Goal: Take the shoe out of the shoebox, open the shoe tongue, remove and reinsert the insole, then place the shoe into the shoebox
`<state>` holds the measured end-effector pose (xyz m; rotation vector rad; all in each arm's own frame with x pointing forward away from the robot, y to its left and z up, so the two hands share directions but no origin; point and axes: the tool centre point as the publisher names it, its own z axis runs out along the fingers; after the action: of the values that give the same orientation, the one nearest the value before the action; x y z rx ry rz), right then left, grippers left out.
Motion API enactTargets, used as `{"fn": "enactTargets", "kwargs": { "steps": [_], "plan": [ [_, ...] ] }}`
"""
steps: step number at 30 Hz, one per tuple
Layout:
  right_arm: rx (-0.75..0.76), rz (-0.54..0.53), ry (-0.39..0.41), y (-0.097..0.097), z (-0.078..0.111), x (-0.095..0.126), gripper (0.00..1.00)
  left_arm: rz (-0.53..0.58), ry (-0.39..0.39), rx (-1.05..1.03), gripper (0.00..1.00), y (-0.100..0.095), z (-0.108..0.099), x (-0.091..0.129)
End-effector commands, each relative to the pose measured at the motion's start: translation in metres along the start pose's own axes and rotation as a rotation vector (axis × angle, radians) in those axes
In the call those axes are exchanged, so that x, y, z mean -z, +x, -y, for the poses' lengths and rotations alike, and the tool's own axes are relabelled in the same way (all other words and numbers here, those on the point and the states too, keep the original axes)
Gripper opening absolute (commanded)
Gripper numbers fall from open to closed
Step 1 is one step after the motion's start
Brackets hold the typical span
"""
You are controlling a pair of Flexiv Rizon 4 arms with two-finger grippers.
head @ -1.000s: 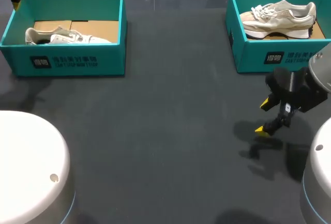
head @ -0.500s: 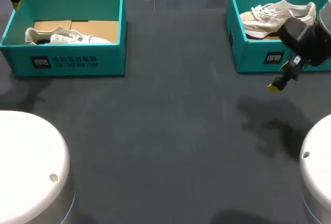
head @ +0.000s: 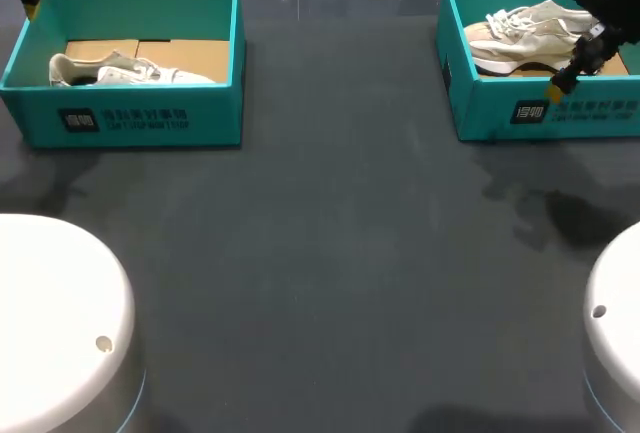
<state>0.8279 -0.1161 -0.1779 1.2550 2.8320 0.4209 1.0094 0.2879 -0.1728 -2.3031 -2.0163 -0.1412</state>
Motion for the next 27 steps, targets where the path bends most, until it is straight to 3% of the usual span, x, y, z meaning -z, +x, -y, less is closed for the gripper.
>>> {"fn": "enactTargets", "kwargs": {
  "steps": [1,9,27],
  "plan": [
    [-0.044,-0.004,0.170,-0.031,-0.018,0.007,1.00,-0.001,-0.001,-0.001,1.00,0.000,0.001,0.000],
    [-0.192,0.021,0.131,-0.071,-0.030,0.026,1.00,-0.001,-0.001,-0.001,1.00,0.000,0.001,0.000],
    [-0.192,0.021,0.131,-0.071,-0.030,0.026,1.00,-0.001,-0.001,-0.001,1.00,0.000,0.001,0.000]
  ]
}}
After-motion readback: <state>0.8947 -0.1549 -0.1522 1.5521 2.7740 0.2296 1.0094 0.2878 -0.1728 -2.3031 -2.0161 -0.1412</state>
